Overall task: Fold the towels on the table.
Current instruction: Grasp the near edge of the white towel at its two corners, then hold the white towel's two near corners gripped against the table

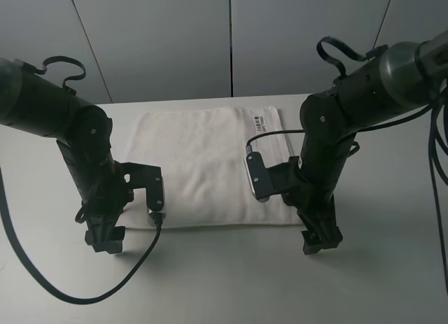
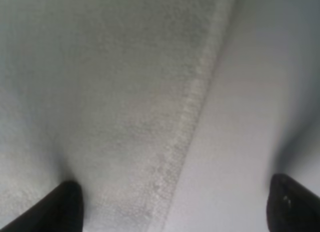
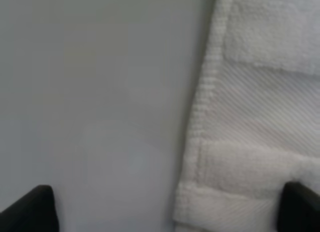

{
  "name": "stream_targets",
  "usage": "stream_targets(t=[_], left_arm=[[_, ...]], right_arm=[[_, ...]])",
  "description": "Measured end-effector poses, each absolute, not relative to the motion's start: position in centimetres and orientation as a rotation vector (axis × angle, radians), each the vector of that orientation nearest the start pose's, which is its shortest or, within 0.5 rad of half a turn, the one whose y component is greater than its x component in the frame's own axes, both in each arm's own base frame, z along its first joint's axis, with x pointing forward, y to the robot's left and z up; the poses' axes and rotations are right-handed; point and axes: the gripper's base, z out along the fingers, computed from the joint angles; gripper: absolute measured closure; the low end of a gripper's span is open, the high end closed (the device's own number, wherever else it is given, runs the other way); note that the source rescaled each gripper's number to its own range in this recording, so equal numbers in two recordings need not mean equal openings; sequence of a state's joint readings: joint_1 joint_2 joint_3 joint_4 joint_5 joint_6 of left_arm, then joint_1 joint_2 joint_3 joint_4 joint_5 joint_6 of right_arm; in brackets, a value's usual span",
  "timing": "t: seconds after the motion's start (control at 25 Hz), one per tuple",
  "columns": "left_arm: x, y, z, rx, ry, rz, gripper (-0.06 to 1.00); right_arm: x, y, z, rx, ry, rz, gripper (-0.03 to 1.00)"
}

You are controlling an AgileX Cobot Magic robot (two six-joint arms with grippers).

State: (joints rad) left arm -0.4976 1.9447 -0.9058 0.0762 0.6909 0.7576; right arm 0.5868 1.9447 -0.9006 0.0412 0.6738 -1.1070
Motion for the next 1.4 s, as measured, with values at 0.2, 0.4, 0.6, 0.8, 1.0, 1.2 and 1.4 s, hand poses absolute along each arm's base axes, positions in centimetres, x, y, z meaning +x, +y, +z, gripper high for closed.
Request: stream_targets(t=[0.2, 0.4, 0.6, 0.8, 1.0, 1.2, 1.4], left_arm=[[26.23, -13.74, 9.01, 1.964, 2.548, 0.06, -0.03], [26.23, -13.74, 9.01, 1.964, 2.548, 0.06, -0.03], [26.24, -13.75, 9.01, 1.963, 2.546, 0.06, -0.03], [26.25, -13.76, 8.95, 1.963, 2.546, 0.06, -0.03], [26.25, -13.76, 8.95, 1.961, 2.547, 0.06, -0.03], [26.25, -13.76, 8.95, 1.961, 2.547, 0.06, -0.03], [26.34, -13.81, 8.95, 1.948, 2.543, 0.062, 0.01]], right_arm=[[25.13, 16.78, 8.63, -2.337, 2.108, 0.013, 0.43], [25.33, 16.91, 8.64, -2.297, 2.114, 0.002, 0.5], [25.03, 16.73, 8.35, -2.295, 2.111, -0.031, 0.5], [24.58, 17.1, 8.32, -2.316, 2.092, -0.098, 0.62], [24.61, 17.34, 8.31, -2.319, 2.059, -0.128, 0.92], [24.66, 17.36, 8.31, -2.294, 2.076, -0.131, 0.97], [24.64, 17.39, 8.31, -2.275, 2.096, -0.125, 0.97]])
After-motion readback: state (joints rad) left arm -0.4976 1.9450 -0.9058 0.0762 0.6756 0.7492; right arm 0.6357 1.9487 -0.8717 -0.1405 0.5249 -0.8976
